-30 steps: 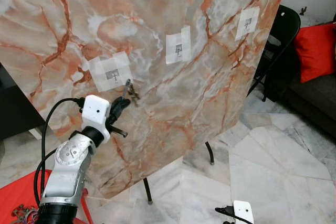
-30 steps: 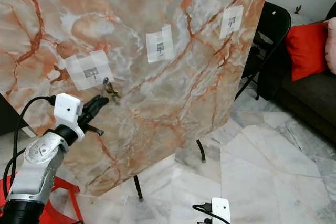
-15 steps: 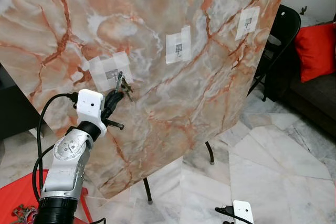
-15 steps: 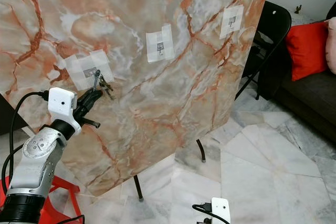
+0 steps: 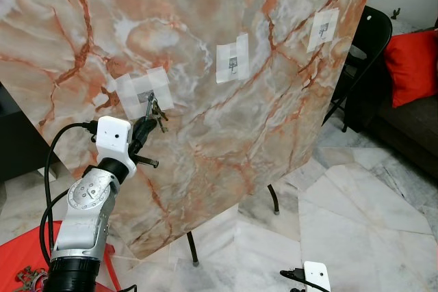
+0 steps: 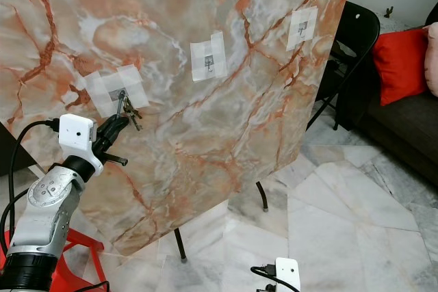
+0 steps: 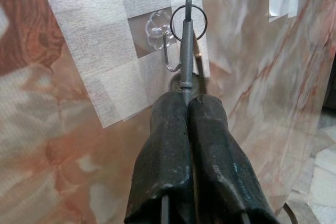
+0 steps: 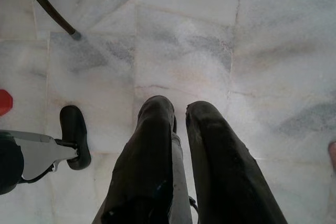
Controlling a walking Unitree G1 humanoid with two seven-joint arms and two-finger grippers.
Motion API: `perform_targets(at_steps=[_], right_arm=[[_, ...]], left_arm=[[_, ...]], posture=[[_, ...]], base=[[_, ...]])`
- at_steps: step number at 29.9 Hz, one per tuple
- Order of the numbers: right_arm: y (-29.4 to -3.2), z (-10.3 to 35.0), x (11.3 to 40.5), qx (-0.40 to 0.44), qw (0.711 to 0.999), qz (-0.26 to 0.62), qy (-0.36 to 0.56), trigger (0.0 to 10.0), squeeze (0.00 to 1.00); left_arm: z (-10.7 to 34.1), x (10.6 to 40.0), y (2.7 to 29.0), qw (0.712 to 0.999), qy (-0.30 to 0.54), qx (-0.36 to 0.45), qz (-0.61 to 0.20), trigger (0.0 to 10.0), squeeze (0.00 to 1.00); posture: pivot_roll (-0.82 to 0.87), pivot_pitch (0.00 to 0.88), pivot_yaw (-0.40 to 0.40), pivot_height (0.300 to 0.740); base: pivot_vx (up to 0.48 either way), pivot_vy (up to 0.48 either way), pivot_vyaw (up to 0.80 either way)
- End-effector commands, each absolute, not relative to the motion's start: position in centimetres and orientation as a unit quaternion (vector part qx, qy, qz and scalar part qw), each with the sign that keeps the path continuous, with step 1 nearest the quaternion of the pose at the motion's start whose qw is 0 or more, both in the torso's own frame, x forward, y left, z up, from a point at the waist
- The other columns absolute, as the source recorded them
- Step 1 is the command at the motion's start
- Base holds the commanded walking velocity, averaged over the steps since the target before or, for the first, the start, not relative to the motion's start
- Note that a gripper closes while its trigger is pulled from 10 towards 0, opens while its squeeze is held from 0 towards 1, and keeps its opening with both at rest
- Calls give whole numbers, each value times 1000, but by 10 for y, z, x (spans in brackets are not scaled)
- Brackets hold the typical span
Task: Hang keys on a hook
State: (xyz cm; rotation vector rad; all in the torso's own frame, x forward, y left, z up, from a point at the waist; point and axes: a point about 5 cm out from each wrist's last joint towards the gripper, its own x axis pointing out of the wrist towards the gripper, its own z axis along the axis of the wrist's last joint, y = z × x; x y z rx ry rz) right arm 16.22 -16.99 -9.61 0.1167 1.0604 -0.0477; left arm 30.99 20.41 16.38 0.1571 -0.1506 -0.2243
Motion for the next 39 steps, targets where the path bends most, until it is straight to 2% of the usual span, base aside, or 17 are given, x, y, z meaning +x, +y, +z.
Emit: perform_targets(at_steps=[1, 18, 39], right_arm=[[-171, -95, 165, 60, 864, -28, 499, 10000, 0], [-171, -95, 165, 60, 864, -27, 498, 10000, 0], [-171, -95, 165, 59, 865, -26, 498, 10000, 0]], left_arm=[[166, 311, 207, 988, -80, 81, -106, 10000, 0], [161, 312, 207, 989, -65, 86, -100, 10000, 0], [162, 315, 214, 994, -72, 36, -75, 10000, 0]], posture=[[41, 0, -22, 740], [39, 0, -23, 740], [41, 0, -26, 740]], base=[[0, 0, 0], [0, 0, 0], [0, 0, 0]])
